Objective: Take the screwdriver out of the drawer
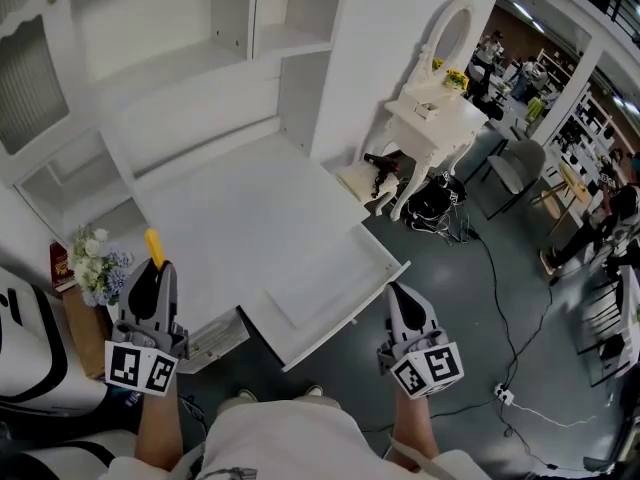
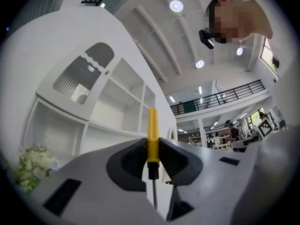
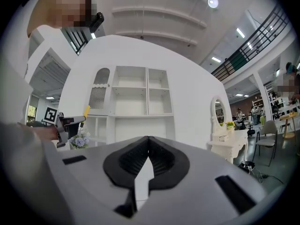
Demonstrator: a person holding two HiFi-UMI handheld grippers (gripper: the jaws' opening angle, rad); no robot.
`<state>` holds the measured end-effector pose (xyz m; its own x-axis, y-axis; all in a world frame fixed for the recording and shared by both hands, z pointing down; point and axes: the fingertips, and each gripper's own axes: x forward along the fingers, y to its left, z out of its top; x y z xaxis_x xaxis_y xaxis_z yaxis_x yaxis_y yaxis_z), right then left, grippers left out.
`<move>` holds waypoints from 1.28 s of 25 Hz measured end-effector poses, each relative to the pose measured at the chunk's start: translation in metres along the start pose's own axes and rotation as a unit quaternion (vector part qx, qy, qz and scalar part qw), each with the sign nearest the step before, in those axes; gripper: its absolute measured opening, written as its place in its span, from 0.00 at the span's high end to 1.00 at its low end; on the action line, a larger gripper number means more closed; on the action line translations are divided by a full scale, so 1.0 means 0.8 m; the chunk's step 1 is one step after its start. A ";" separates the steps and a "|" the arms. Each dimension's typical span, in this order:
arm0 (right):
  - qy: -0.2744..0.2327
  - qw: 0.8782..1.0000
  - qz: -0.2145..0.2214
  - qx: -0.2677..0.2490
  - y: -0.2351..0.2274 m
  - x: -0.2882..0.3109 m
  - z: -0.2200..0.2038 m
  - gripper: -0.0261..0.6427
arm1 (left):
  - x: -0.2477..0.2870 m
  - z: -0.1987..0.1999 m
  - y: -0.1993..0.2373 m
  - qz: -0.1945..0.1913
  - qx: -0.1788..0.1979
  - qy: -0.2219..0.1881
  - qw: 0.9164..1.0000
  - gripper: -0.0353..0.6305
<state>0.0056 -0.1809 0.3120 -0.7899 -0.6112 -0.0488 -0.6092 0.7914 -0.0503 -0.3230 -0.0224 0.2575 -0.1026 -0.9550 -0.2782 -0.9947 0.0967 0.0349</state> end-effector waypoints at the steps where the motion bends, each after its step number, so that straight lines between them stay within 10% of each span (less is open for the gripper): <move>1: -0.001 1.000 -0.001 0.000 -0.004 -0.002 0.001 0.94 | -0.006 0.004 0.000 0.006 0.000 -0.004 1.000 0.82; 14: -0.012 1.000 -0.022 0.008 -0.018 -0.023 0.010 0.94 | -0.073 -0.004 0.009 0.070 0.011 0.014 0.997 0.82; 32: -0.009 1.000 -0.014 0.014 0.016 -0.001 0.010 0.94 | -0.035 0.004 0.012 0.027 -0.002 0.001 1.000 0.82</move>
<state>-0.0008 -0.1702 0.3032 -0.7712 -0.6334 -0.0644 -0.6288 0.7736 -0.0790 -0.3294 0.0061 0.2630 -0.1567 -0.9487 -0.2746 -0.9876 0.1475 0.0541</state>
